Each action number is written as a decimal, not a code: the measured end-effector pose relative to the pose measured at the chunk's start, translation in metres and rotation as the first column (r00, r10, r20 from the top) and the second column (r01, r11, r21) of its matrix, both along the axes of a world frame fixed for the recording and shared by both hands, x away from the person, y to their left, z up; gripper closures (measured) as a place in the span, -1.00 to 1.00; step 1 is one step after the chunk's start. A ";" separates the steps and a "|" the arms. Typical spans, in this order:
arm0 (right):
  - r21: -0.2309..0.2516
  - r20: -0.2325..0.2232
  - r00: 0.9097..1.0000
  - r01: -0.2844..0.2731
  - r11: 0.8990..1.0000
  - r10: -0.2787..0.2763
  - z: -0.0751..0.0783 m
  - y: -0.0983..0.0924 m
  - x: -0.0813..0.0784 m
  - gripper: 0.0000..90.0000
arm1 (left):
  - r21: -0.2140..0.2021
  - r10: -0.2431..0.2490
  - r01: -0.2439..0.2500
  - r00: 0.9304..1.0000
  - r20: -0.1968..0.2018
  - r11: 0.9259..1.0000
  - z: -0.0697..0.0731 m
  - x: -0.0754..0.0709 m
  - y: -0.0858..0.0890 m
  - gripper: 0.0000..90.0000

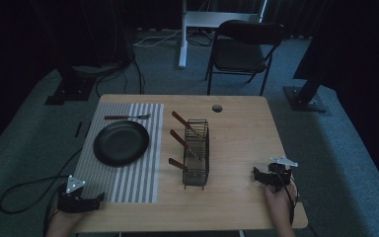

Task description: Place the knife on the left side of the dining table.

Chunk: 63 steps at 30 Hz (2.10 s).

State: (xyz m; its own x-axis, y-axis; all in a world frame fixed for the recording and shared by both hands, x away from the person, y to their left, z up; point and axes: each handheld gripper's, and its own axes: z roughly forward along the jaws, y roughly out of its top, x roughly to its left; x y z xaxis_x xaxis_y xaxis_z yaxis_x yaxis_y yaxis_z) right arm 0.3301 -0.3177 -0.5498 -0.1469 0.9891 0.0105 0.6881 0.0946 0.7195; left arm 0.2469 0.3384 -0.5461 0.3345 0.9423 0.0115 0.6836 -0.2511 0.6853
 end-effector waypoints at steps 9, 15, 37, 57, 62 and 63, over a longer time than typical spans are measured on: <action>0.000 0.000 1.000 0.000 1.000 0.000 0.000 0.000 0.000 -0.74 | -0.009 0.006 -0.006 1.000 -0.008 1.000 0.002 0.001 0.001 -0.98; 0.000 0.000 1.000 0.000 1.000 0.000 0.000 0.000 0.000 -0.74 | -0.016 -0.018 0.018 1.000 -0.008 1.000 0.006 0.001 -0.007 -0.98; 0.000 0.000 1.000 0.000 1.000 0.000 0.000 0.000 0.000 -0.74 | -0.073 -0.169 0.171 0.985 0.035 0.983 0.039 0.007 -0.059 -0.97; 0.001 0.000 1.000 0.000 1.000 0.000 0.000 0.000 0.000 -0.74 | -0.107 -0.286 0.297 0.952 0.109 0.949 0.074 0.000 -0.105 -0.98; 0.001 0.000 1.000 0.000 1.000 0.000 0.000 0.000 0.000 -0.74 | -0.107 -0.316 0.331 0.939 0.136 0.938 0.089 -0.005 -0.118 -0.97; 0.001 0.000 1.000 0.000 1.000 0.000 0.000 0.000 0.000 -0.74 | -0.109 -0.323 0.338 0.937 0.136 0.935 0.091 -0.006 -0.120 -0.97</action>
